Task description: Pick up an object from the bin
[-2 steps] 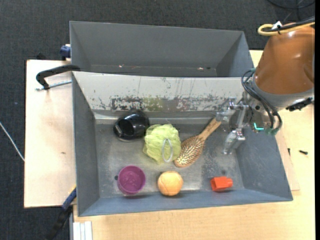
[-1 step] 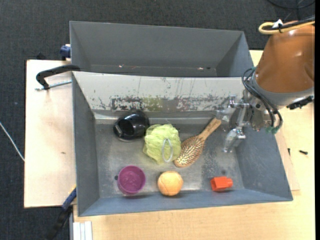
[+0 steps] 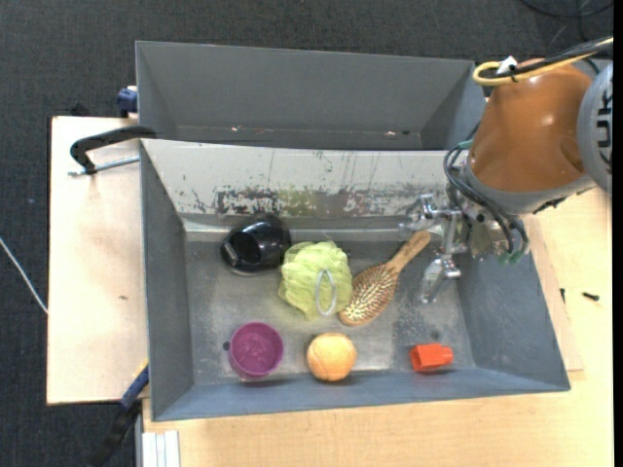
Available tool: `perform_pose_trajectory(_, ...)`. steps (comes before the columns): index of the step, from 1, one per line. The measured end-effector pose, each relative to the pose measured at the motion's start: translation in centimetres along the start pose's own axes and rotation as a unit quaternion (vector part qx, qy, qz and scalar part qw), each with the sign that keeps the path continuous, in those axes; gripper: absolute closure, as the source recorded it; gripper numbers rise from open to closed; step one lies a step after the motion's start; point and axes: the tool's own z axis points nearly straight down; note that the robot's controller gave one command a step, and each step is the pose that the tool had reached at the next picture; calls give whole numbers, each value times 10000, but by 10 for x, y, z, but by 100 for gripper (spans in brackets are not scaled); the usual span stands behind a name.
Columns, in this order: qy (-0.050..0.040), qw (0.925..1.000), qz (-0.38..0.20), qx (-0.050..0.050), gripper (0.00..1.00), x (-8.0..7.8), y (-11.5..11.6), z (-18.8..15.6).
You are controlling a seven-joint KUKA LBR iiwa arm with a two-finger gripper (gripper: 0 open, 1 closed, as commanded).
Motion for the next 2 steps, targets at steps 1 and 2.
perform_pose_trajectory(1, -7, 9899, -1415, -3, 0, -22, 28, 25)
perform_pose_trajectory(2, -11, 9806, -1961, -3, 0, -34, 29, 41)
